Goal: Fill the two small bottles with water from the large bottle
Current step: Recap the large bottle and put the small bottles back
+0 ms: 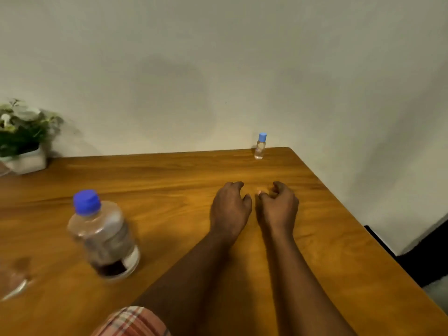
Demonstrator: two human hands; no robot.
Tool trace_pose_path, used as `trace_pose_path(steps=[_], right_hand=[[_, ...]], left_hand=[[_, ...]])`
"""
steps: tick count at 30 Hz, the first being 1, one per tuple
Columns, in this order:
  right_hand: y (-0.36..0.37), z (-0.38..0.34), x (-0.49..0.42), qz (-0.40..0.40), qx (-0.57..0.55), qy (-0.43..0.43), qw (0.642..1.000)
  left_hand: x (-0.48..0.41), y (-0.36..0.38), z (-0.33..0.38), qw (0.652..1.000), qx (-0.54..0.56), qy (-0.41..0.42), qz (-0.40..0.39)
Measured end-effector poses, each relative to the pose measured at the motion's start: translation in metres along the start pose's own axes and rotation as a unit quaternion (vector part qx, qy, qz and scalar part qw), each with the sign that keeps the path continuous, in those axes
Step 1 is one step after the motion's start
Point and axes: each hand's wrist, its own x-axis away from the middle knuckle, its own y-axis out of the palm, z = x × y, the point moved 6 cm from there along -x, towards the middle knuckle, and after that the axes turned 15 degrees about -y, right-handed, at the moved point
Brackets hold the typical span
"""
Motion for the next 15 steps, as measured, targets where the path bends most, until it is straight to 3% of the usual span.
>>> trace_pose_path(steps=[5,15], right_hand=[[-0.029,-0.030,0.071,-0.003,-0.034,0.013,0.999],[-0.048,-0.104,0.209,-0.023,-0.106,0.005,0.994]], left_hand=[[0.080,-0.051,-0.035,0.999,0.030,-0.016,-0.007],[0.196,-0.197,-0.118,0.988,0.106,-0.062,0.093]])
